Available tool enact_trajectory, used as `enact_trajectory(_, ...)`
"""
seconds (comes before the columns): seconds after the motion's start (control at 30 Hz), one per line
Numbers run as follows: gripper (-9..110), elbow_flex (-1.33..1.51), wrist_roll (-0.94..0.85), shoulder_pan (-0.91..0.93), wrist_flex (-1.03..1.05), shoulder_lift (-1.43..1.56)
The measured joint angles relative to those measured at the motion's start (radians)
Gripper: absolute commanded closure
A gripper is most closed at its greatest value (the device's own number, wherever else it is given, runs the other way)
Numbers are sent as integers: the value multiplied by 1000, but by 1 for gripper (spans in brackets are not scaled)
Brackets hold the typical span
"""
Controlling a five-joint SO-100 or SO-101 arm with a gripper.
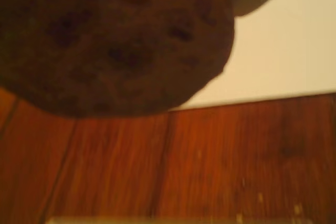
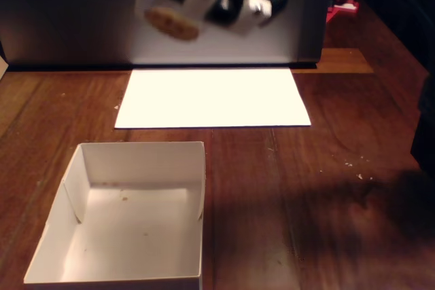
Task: Grasp a mini cookies block and put it in the white box.
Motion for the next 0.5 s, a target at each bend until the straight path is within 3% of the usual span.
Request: enact_trajectory(0.5,88,0,63,-138,-133,-256)
